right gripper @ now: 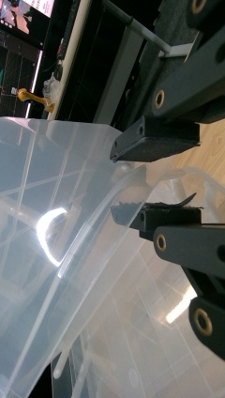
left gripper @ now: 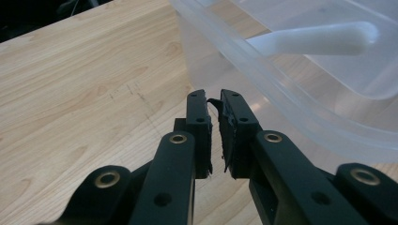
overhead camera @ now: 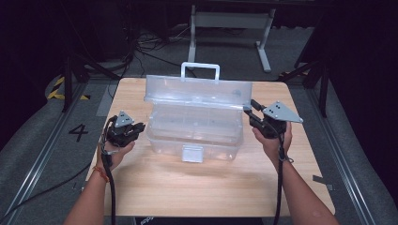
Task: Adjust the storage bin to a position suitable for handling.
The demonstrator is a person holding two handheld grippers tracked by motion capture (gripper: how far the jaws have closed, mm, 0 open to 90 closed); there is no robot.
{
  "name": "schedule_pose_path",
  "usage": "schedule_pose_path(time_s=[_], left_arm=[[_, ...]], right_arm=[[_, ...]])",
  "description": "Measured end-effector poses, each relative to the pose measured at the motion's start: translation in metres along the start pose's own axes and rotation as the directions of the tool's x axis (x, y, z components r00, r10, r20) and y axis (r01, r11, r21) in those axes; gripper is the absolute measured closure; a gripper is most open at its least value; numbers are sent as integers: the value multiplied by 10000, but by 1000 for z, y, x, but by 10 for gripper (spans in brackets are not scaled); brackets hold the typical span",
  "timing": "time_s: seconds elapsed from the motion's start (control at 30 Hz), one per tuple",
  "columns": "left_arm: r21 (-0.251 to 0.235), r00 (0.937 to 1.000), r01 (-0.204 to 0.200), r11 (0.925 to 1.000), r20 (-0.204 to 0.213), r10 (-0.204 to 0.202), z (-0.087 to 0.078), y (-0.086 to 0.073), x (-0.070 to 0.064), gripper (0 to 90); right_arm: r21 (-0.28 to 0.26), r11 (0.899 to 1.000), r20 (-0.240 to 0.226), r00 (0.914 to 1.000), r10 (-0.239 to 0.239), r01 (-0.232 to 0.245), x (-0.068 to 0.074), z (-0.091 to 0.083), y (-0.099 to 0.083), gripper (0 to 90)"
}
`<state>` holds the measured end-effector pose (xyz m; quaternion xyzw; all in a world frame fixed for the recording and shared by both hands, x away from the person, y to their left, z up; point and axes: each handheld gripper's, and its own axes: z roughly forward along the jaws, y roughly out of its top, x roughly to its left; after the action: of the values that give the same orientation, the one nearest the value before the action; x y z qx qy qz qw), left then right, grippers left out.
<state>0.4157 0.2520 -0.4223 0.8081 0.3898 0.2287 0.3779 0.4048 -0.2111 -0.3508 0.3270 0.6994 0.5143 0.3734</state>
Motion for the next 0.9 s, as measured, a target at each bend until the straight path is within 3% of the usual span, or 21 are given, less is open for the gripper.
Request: schedule_pose_path(time_s=[0.33,0.73,0.9], left_arm=[[-110,9996,-159,9998,210,161,3,1,-11,836],[-202,9992,9,9998,401,-1,2,-1,-10,834],[-30,9988,-67,10000,483,68,3,-2,-11,822]], right_arm=[[22,10000,175,9998,-8,7,-3,1,4,713],[-270,9996,532,9986,-21,35,-10,6,20,774],[-313,9995,596,9982,-17,36,-13,10,23,778]])
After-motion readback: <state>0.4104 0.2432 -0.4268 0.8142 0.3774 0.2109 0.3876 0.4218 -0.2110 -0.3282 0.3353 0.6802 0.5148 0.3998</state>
